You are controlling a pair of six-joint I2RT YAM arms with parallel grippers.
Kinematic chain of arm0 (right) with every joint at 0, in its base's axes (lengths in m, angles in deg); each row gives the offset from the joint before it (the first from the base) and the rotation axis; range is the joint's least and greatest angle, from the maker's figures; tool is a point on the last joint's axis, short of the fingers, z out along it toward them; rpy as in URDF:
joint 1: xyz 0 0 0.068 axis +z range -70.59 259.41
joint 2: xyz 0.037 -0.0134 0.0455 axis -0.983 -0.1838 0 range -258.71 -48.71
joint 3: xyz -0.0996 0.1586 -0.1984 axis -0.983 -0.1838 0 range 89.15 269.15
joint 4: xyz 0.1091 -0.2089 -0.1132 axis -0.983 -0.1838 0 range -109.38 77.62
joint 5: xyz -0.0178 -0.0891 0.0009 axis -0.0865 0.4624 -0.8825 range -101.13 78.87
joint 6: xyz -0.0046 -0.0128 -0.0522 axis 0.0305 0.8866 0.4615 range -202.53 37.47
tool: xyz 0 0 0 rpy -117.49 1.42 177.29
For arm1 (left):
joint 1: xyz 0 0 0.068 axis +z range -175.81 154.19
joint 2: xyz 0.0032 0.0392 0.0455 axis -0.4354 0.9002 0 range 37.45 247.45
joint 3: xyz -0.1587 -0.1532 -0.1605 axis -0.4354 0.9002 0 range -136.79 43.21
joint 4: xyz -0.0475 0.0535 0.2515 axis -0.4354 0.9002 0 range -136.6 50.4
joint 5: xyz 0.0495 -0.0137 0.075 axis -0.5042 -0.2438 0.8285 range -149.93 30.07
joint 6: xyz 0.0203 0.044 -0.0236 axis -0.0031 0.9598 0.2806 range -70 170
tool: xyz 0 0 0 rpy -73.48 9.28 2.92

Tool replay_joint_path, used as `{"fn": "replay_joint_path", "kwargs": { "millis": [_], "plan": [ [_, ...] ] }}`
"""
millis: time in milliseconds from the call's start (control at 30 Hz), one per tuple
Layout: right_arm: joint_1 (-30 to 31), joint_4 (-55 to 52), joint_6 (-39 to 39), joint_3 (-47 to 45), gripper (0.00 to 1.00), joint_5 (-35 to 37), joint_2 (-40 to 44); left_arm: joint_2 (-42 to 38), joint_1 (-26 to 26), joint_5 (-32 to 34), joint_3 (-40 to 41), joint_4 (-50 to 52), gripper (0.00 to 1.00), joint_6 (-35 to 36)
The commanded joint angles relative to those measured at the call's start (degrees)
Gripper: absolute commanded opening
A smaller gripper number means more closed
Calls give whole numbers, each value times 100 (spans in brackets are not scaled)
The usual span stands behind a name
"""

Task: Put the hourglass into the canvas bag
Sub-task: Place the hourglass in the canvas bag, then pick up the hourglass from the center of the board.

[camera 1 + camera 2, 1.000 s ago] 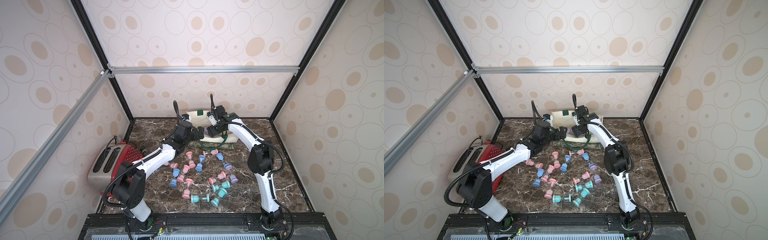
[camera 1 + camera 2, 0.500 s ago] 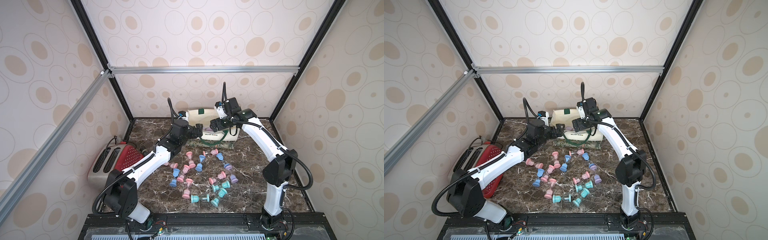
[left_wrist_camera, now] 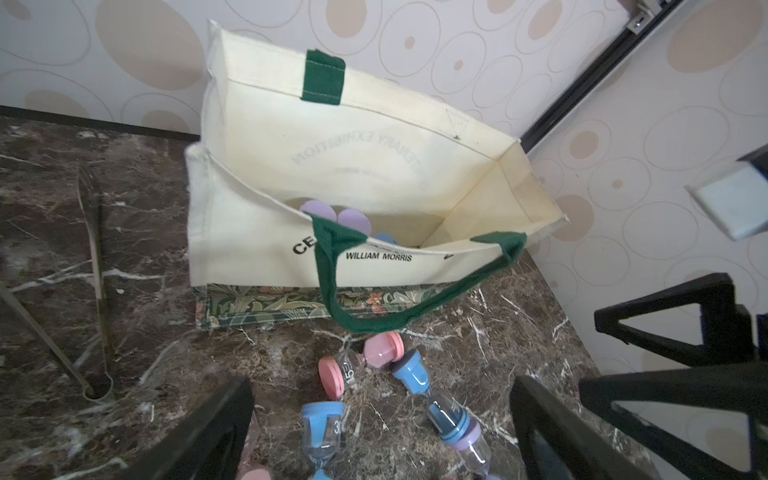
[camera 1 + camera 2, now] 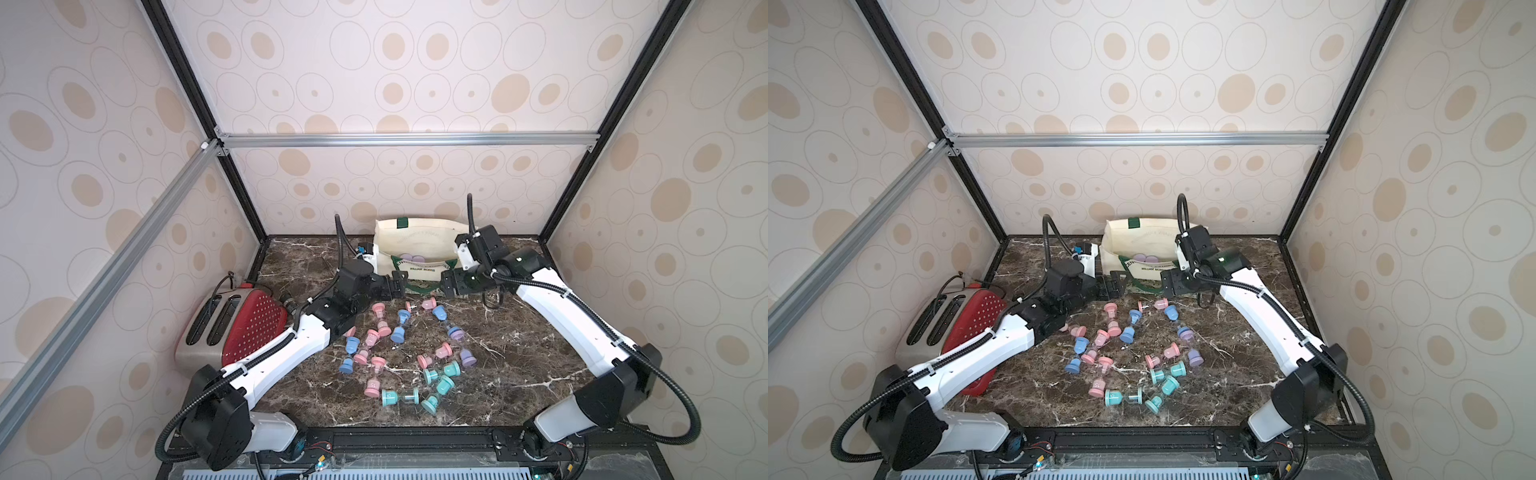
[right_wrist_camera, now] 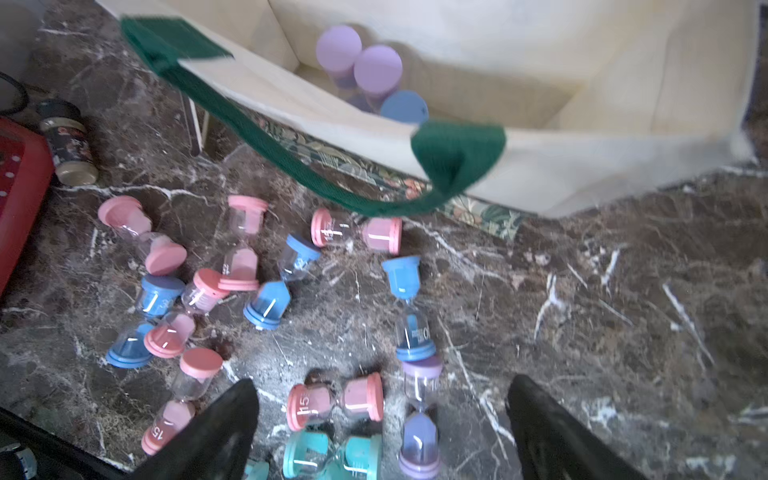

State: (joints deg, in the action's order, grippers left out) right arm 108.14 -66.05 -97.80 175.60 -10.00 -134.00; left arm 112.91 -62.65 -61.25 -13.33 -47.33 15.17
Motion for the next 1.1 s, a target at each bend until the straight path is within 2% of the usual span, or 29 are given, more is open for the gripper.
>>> {"fn": "replay_joint_path", "kwargs": {
  "millis": [0, 233, 433, 833, 1067],
  "plan": [
    [73, -283, -493, -627, 95, 237, 362, -161, -218, -111, 241, 47, 97, -95],
    [339, -161, -906, -1875, 92, 221, 723, -168, -655, -38, 631, -45, 97, -265],
    [361, 516, -1089, -2748, 85, 243, 687, -163, -883, 69, 864, -318, 98, -436],
    [362, 1327, -887, -3170, 65, 502, -28, 147, -1093, 185, 840, -426, 97, -604],
    [361, 1790, -848, -3304, 60, 534, -396, 154, -1128, 323, 851, -410, 97, -628]
  ]
}}
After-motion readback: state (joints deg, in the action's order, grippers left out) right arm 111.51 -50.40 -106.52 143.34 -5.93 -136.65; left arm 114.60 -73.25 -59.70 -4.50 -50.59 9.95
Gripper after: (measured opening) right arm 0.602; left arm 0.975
